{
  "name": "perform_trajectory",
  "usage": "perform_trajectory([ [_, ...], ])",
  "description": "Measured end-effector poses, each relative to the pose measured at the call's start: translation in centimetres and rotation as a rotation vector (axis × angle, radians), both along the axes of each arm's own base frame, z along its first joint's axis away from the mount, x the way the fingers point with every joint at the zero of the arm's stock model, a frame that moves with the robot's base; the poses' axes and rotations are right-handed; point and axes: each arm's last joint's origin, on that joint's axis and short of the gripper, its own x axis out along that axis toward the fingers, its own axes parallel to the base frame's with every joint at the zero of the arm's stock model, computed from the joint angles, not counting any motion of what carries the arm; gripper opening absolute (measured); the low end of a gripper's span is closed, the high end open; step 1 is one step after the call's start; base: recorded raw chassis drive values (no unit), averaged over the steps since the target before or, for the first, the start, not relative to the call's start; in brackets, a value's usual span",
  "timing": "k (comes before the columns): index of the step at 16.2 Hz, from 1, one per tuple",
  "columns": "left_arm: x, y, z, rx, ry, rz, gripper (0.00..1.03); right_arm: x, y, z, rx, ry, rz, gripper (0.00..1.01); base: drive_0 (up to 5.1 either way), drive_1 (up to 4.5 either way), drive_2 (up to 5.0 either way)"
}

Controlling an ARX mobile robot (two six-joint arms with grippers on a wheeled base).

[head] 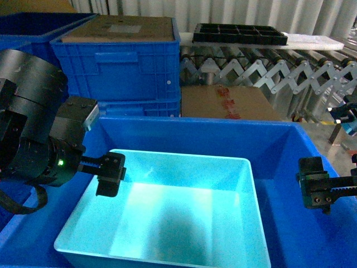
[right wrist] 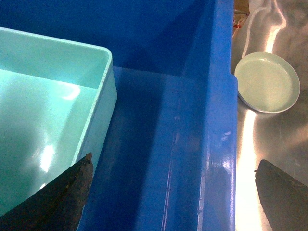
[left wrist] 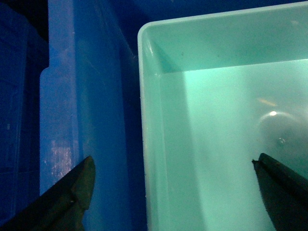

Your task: Stack blue boxes stably on right

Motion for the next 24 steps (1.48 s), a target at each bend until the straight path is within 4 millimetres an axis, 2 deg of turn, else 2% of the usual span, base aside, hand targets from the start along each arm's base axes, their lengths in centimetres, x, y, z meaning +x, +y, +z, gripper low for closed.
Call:
perform_trajectory([
  [1, 0.0, -0.1, 0.0, 0.001, 0.0, -0.002, 0.99, 0.0, 0.0, 0.0, 0.0, 0.0, 0.001, 0.98, 0.0, 0.0, 0.0],
  [11, 0.0, 0.0, 0.0, -0.005, -0.007, -0.002, 0.98, 0.0, 0.0, 0.1, -0.009, -0.005, 0.004, 0.98, 0.0, 0.0, 0.0],
  [13, -0.1, 0.0, 0.5, -0.013, -0.003, -0.006, 0.98, 0.2, 0.0, 1.3, -0.017, -0.04, 0.015, 0.98, 0.0, 0.0, 0.0],
  [14, -0.2, 0.2, 1.4, -0.021, -0.013, -0.002, 0.98, 0.4, 0.1, 2.5, -0.011, -0.063, 0.018, 0.98, 0.0, 0.0, 0.0],
  [17, -1.2, 1.0, 7.4, -0.04, -0.128, 0.021, 0.98, 0.0, 0.3, 7.2, 0.022, -0.153, 0.049, 0.98, 0.0, 0.0, 0.0],
  [19, -3.9, 2.7, 11.5, -0.062, -0.206, 0.046, 0.98, -1.6, 0.0, 10.9, 0.042, -0.224, 0.059, 0.98, 0.0, 0.0, 0.0],
  [20, -5.4, 3.4, 13.2, -0.074, -0.238, 0.054, 0.98, -2.7, -0.4, 13.3, 0.058, -0.284, 0.052, 0.98, 0.0, 0.0, 0.0],
  [22, -9.2, 4.9, 17.3, -0.108, -0.372, 0.057, 0.98, -6.4, -1.6, 18.2, 0.077, -0.422, 0.027, 0.98, 0.0, 0.0, 0.0],
  [23, -11.6, 5.3, 18.4, -0.1, -0.403, 0.074, 0.98, -8.7, -2.0, 20.0, 0.081, -0.49, 0.022, 0.98, 0.0, 0.0, 0.0],
  [24, -13.8, 5.6, 18.9, -0.103, -0.429, 0.073, 0.98, -11.2, -2.3, 20.7, 0.082, -0.511, 0.019, 0.98, 0.0, 0.0, 0.0],
])
